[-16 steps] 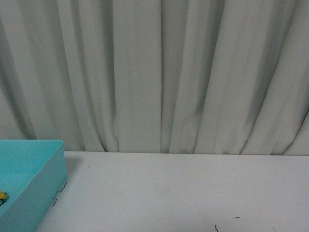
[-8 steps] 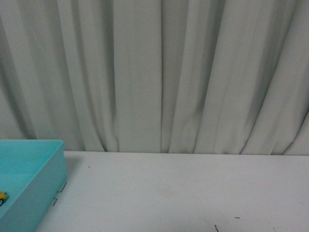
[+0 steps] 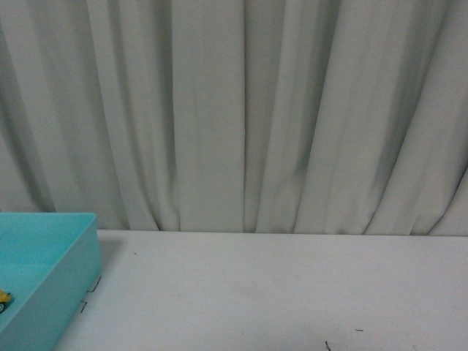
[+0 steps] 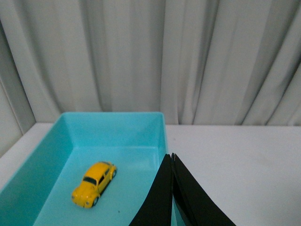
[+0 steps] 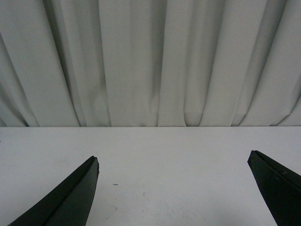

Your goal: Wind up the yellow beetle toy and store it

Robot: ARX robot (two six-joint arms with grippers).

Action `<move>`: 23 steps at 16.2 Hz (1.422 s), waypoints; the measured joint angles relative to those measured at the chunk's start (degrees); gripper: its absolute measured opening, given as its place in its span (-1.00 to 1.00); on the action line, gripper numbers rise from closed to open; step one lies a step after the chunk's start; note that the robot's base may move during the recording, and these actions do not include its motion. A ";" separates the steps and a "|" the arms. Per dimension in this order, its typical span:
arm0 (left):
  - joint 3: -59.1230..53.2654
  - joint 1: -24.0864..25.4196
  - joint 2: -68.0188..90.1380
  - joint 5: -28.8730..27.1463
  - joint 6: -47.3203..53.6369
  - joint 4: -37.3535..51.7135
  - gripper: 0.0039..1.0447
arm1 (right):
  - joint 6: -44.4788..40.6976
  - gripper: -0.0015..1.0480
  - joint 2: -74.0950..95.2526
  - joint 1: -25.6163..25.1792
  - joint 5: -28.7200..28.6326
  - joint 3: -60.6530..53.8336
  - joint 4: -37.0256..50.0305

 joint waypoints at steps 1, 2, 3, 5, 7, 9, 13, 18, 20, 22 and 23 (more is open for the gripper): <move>0.00 0.00 0.04 -0.02 0.00 -0.26 -0.97 | 0.00 0.87 0.02 0.00 0.00 0.00 -0.04; 0.00 0.00 0.00 -0.04 0.00 0.04 -0.97 | 0.02 0.87 0.02 0.00 0.02 0.02 -0.07; 0.00 0.00 0.00 -0.04 0.00 0.00 -0.97 | 0.00 0.87 0.00 0.00 0.02 0.02 -0.04; 0.00 0.00 0.02 -0.02 -0.07 -0.02 -0.61 | 0.00 0.87 0.00 0.00 0.00 0.00 -0.07; 0.00 0.00 0.02 -0.02 -0.07 -0.02 -0.12 | 0.00 0.87 0.00 0.00 0.00 0.02 -0.07; 0.00 0.00 0.02 -0.02 -0.07 -0.02 0.33 | 0.00 0.87 0.02 0.00 0.00 0.02 -0.07; 0.00 0.00 0.02 -0.02 -0.04 -0.02 0.86 | 0.00 0.87 0.02 0.00 0.00 0.00 -0.07; 0.00 0.00 0.02 -0.02 -0.04 -0.02 0.88 | 0.00 0.87 0.00 0.00 0.00 0.00 -0.07; 0.00 0.00 0.02 -0.02 -0.04 -0.02 0.88 | 0.00 0.87 0.00 0.00 0.00 0.00 -0.04; 0.00 0.00 0.02 -0.02 -0.04 -0.02 0.88 | 0.00 0.87 0.00 0.00 0.00 0.00 -0.13; 0.00 0.00 0.02 -0.02 -0.04 0.22 0.88 | 0.00 0.87 -0.02 0.00 0.00 0.00 0.20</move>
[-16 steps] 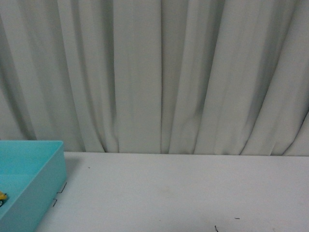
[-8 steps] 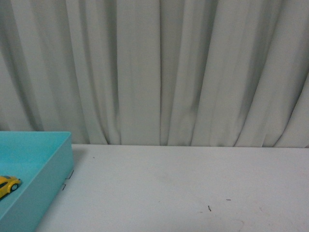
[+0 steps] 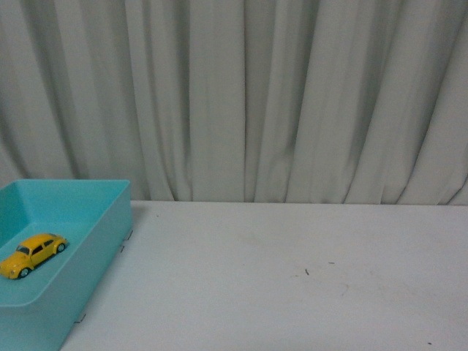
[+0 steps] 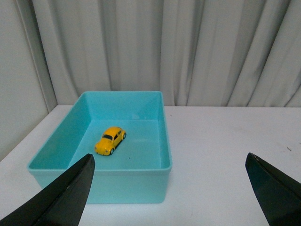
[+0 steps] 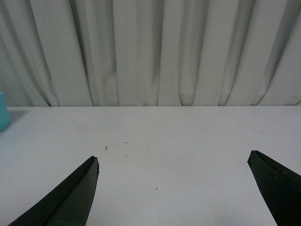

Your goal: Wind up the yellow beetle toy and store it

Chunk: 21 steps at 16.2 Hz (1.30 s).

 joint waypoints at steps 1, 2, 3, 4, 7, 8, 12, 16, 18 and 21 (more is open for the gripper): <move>0.00 0.00 0.00 0.00 0.00 -0.33 0.88 | 0.02 0.87 0.00 0.00 0.00 0.00 -0.46; 0.00 0.00 0.00 0.00 0.00 -0.20 0.88 | 0.00 0.87 0.00 0.00 0.00 0.02 -0.24; 0.00 0.00 0.00 0.00 0.00 -0.24 0.88 | 0.00 0.87 0.00 0.00 0.00 0.00 -0.26; 0.00 0.00 0.00 0.00 0.00 -0.24 0.88 | 0.00 0.87 0.00 0.00 0.00 0.02 -0.26; 0.00 0.00 0.00 0.00 0.00 -0.24 0.88 | 0.02 0.87 0.00 0.00 0.02 0.02 -0.26; 0.00 0.00 0.00 0.00 0.00 -0.24 0.88 | 0.00 0.87 0.00 0.00 0.00 0.02 -0.26; 0.00 0.00 0.00 0.00 0.00 -0.24 0.88 | 0.00 0.87 0.00 0.00 0.00 0.02 -0.26; 0.00 0.00 0.00 0.00 0.00 -0.24 0.88 | 0.00 0.87 0.00 0.00 0.00 0.02 -0.26; 0.00 0.00 0.00 0.00 0.00 -0.24 0.88 | 0.00 0.87 0.00 0.00 0.00 0.02 -0.26; 0.00 0.00 0.00 -0.02 0.00 -0.15 0.88 | 0.00 0.87 0.00 0.00 0.00 0.00 -0.22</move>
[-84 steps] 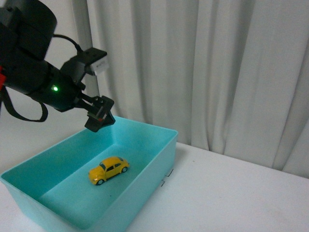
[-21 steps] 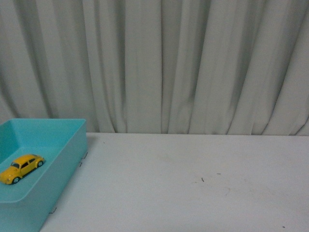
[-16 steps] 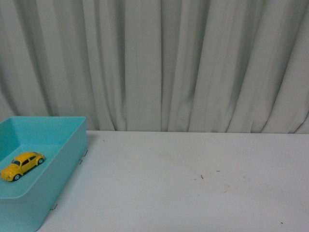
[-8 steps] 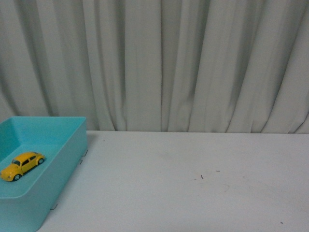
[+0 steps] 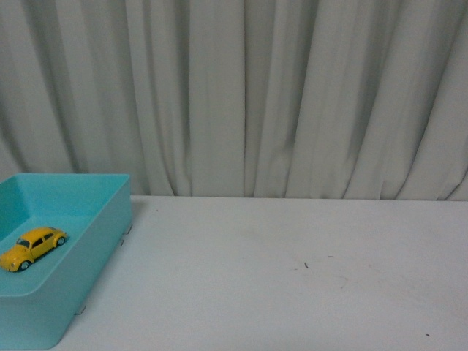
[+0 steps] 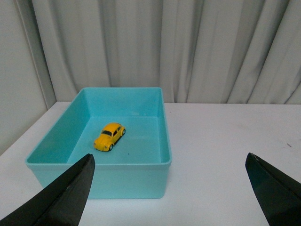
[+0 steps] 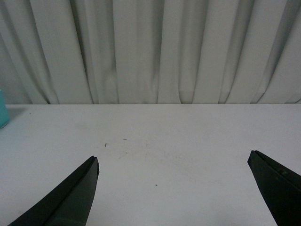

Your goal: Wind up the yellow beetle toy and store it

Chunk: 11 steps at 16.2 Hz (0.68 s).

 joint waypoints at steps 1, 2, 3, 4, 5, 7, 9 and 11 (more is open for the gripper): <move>0.00 0.00 0.00 0.02 0.00 0.11 0.88 | 0.00 0.87 0.00 0.00 0.00 0.00 0.13; 0.00 0.00 0.00 0.02 0.00 0.02 0.88 | 0.00 0.87 0.00 0.00 0.00 0.00 0.09; 0.00 0.00 0.00 -0.04 0.02 0.00 0.88 | 0.00 0.87 0.00 0.00 0.00 0.00 0.04; 0.00 0.00 0.00 0.00 -0.04 -0.07 0.88 | 0.00 0.87 0.00 0.00 0.00 0.02 -0.02; 0.00 0.00 0.00 0.04 -0.02 -0.13 0.88 | 0.00 0.87 0.00 0.00 0.00 0.02 -0.04; 0.00 0.00 0.00 0.07 0.00 -0.13 0.88 | 0.02 0.87 0.00 0.00 0.02 0.02 -0.07; 0.00 0.00 0.00 -0.07 -0.02 -0.04 0.88 | 0.02 0.87 0.00 0.00 0.00 0.02 -0.02; 0.00 0.00 0.00 0.00 -0.07 -0.09 0.88 | 0.00 0.87 0.00 0.00 0.00 0.00 -0.04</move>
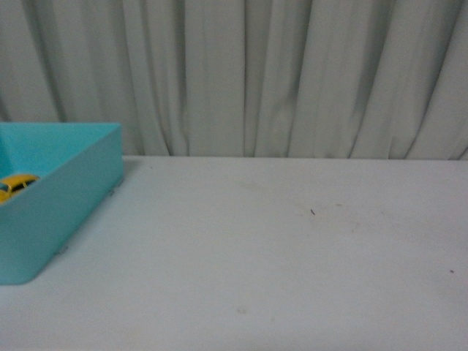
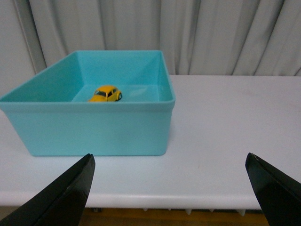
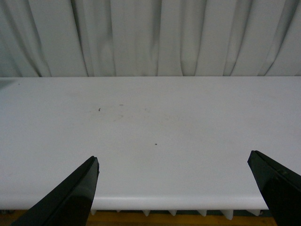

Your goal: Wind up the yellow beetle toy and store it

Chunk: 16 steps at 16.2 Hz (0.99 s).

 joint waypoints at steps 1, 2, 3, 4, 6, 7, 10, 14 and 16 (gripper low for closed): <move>0.00 0.00 0.00 -0.07 0.04 0.04 0.88 | 0.02 0.87 0.00 0.00 0.02 0.02 -0.04; 0.00 0.00 0.00 0.02 0.04 0.02 0.88 | 0.00 0.87 0.00 0.00 0.02 0.00 0.00; 0.00 0.00 0.00 0.02 0.07 0.02 0.88 | 0.04 0.87 0.00 0.00 0.00 0.00 0.02; 0.00 0.00 0.00 0.02 0.07 0.00 0.88 | 0.04 0.87 0.00 0.00 0.02 0.02 -0.04; 0.00 0.00 0.00 0.00 0.04 0.02 0.88 | 0.04 0.87 0.00 0.00 -0.02 0.02 0.00; 0.00 0.00 0.00 0.02 0.07 0.02 0.88 | 0.00 0.87 0.00 0.00 0.00 0.02 -0.02; 0.00 0.00 0.00 0.02 0.04 -0.02 0.88 | 0.02 0.87 0.00 0.00 0.00 0.02 -0.02; 0.00 0.00 0.00 0.04 0.04 -0.04 0.88 | 0.04 0.87 0.00 0.00 0.02 0.02 -0.04; 0.00 0.00 0.00 0.02 0.04 -0.24 0.88 | 0.02 0.87 0.00 0.00 0.00 0.02 -0.15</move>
